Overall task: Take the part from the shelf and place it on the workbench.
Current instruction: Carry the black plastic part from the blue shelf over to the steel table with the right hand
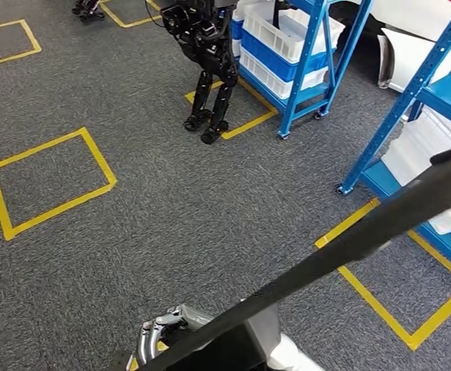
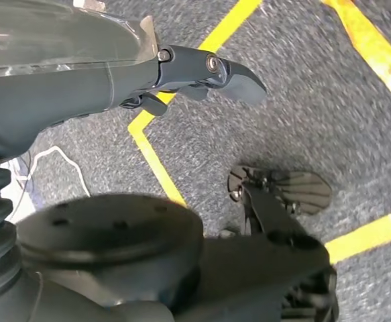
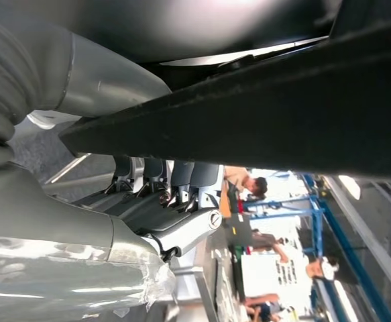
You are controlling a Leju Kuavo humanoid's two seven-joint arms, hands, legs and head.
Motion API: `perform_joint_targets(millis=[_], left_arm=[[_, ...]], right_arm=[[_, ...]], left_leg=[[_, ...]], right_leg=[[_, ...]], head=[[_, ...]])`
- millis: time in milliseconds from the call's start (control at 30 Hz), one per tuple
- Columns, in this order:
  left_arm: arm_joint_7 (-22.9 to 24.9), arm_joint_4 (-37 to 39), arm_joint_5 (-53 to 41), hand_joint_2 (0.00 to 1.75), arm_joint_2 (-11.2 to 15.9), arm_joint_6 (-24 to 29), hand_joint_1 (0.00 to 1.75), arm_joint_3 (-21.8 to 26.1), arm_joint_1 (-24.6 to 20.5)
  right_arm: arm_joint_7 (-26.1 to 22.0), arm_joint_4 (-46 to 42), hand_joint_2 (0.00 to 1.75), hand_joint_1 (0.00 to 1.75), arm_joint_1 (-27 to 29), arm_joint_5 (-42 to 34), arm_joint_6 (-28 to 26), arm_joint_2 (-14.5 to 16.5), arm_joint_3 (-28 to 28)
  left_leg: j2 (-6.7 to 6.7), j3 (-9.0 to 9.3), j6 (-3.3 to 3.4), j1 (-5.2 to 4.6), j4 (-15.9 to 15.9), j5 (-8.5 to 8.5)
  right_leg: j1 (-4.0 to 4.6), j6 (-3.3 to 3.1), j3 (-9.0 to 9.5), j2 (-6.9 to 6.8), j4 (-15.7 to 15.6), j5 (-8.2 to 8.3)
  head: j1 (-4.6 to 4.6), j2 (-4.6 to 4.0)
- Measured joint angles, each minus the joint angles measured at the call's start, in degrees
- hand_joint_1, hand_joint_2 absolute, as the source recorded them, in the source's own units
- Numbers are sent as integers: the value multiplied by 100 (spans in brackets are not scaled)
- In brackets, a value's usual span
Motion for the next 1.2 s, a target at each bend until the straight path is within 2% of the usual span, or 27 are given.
perform_joint_targets(millis=[33, 100, 133, 167, 200, 267, 300, 333, 400, 467, 500, 567, 600, 633, 667, 700, 767, 800, 833, 967, 1033, 1100, 1133, 1167, 1200], left_arm=[[0, 0, 1, 175, 0, 1, 0, 0, -7], [2, 0, 1, 175, 0, 0, 0, 0, -13], [4, 0, 1, 175, 0, -1, 0, 0, -9], [8, 0, 1, 175, 0, -1, 0, 1, -4], [11, 0, 1, 175, 0, 1, 0, 1, -1], [14, 0, -1, 175, -7, 3, 0, 2, -4], [15, 0, -1, 175, -13, 6, 0, 2, -2], [16, 0, -2, 175, -19, 8, 0, 3, 6], [19, 0, -7, 175, -25, 10, 0, 6, 30], [19, 0, -13, 175, -24, 15, 0, 13, 36], [19, 0, -14, 175, -22, 19, 0, 18, 27], [19, 0, -15, 175, -19, 26, 0, 26, 5], [19, 0, -15, 175, -17, 27, 0, 30, -2], [19, 0, -16, 175, -15, 27, 0, 34, -5], [23, 0, -17, 175, -12, 27, 0, 38, -6], [27, 0, -22, 175, -7, 30, 0, 43, -7], [36, 1, -38, 175, 2, 33, 0, 54, -8], [34, 1, -45, 175, 4, 34, 0, 62, -9], [32, 1, -49, 175, 5, 34, 0, 69, -11], [21, 1, -55, 175, 15, 34, 0, 86, 8], [16, 0, -61, 175, 20, 36, 0, 87, 4], [16, 0, -66, 175, 22, 36, 0, 87, 3], [16, 0, -67, 175, 22, 36, 0, 88, 6], [16, 0, -68, 175, 22, 36, 0, 89, 8], [16, 0, -68, 175, 23, 36, 0, 89, 9]], right_arm=[[0, 1, 175, 175, 1, 0, 0, -4, 0], [0, 3, 175, 175, 9, 0, 0, -16, 1], [0, 3, 175, 175, 12, 0, 0, -20, 2], [0, 3, 175, 175, 12, 0, 0, -22, 2], [0, 2, 175, 175, 11, 0, 0, -22, 2], [-1, -6, 175, 175, 3, -7, 1, -22, 2], [-2, -12, 175, 175, -1, -15, 5, -23, 2], [-4, -18, 175, 175, -4, -28, 11, -23, 2], [-7, -28, 175, 175, -5, -58, 26, -21, 2], [-7, -40, 175, 175, -2, -80, 35, -10, 3], [-7, -44, 175, 175, 2, -85, 39, -4, 3], [-7, -46, 175, 175, 19, -90, 44, 2, 4], [-7, -46, 175, 175, 28, -92, 46, 2, 4], [-7, -46, 175, 175, 35, -93, 46, 2, 4], [-7, -46, 175, 175, 39, -93, 46, 2, 4], [-7, -46, 175, 175, 38, -94, 46, 2, 4], [-7, -47, 175, 175, 36, -94, 49, 3, 4], [-7, -48, 175, 175, 34, -96, 51, 3, 4], [-8, -50, 175, 175, 33, -98, 54, 4, 3], [-9, -58, 175, 175, 35, -103, 62, 4, 2], [-9, -63, 175, 175, 34, -103, 64, 2, 2], [-9, -64, 175, 175, 39, -103, 67, -6, 2], [-9, -64, 175, 175, 43, -103, 67, -10, 2], [-9, -64, 175, 175, 45, -103, 68, -14, 2], [-9, -64, 175, 175, 46, -103, 68, -15, 2]], left_leg=[[-53, -7, 26, -3, -1, 9], [-180, -17, 63, -33, 1, 20], [-250, -17, 73, -54, 2, 24], [-324, -14, 80, -74, 2, 28], [-400, -7, 85, -92, 3, 31], [-517, 5, 93, -120, 2, 39], [-559, 1, 89, -122, 3, 45], [-581, -10, 78, -116, 1, 54], [-612, -33, 34, -99, -18, 79], [-494, -62, -12, -104, 24, 22], [-392, -126, -42, -104, 170, -90], [-194, -401, -117, -66, 794, -449], [-154, -563, -157, -35, 1163, -606], [-132, -667, -195, -2, 1418, -682], [-114, -673, -232, 30, 1478, -658], [-96, -561, -269, 61, 1300, -532], [-49, -157, -342, 103, 582, -235], [-37, -9, -334, 107, 295, -156], [-32, 64, -307, 98, 138, -140], [-64, 53, -105, 48, 94, -143], [-69, 51, -32, 42, 81, -127], [-73, 44, 7, 12, 81, -125], [-75, 42, 16, -7, 82, -126], [-81, 43, 21, -25, 82, -126], [-91, 48, 23, -42, 82, -126]], right_leg=[[-4, 1, -139, 154, 335, -198], [9, -20, -502, 304, 1129, -536], [23, -39, -616, 328, 1354, -573], [40, -70, -634, 345, 1364, -497], [63, -112, -544, 377, 1135, -314], [122, -243, -212, 489, 357, 115], [146, -300, -82, 539, 44, 251], [168, -344, -12, 570, -137, 308], [179, -367, 18, 570, -252, 316], [150, -369, 58, 526, -372, 364], [132, -371, 77, 493, -424, 392], [119, -378, 85, 418, -457, 413], [118, -377, 78, 376, -451, 412], [114, -369, 72, 338, -442, 408], [104, -355, 67, 308, -429, 400], [87, -331, 65, 285, -406, 386], [53, -249, 49, 262, -332, 335], [50, -201, 26, 258, -281, 311], [51, -159, 3, 256, -243, 294], [12, -50, -34, 270, -178, 241], [-1, -23, -199, 302, 226, -35], [2, -21, -545, 318, 1008, -411], [5, -27, -697, 319, 1330, -515], [13, -43, -765, 321, 1465, -511], [27, -69, -727, 326, 1369, -397]], head=[[8, 0], [19, 0], [19, 0], [17, 0], [17, 0], [15, 0], [16, 0], [15, 0], [15, 0], [8, 0], [3, 0], [-3, 0], [-2, 0], [-2, 0], [-1, 0], [-1, 0], [-6, 0], [-8, 0], [-9, 0], [-8, 0], [-1, 0], [6, 0], [7, 0], [7, 0], [6, 0]])
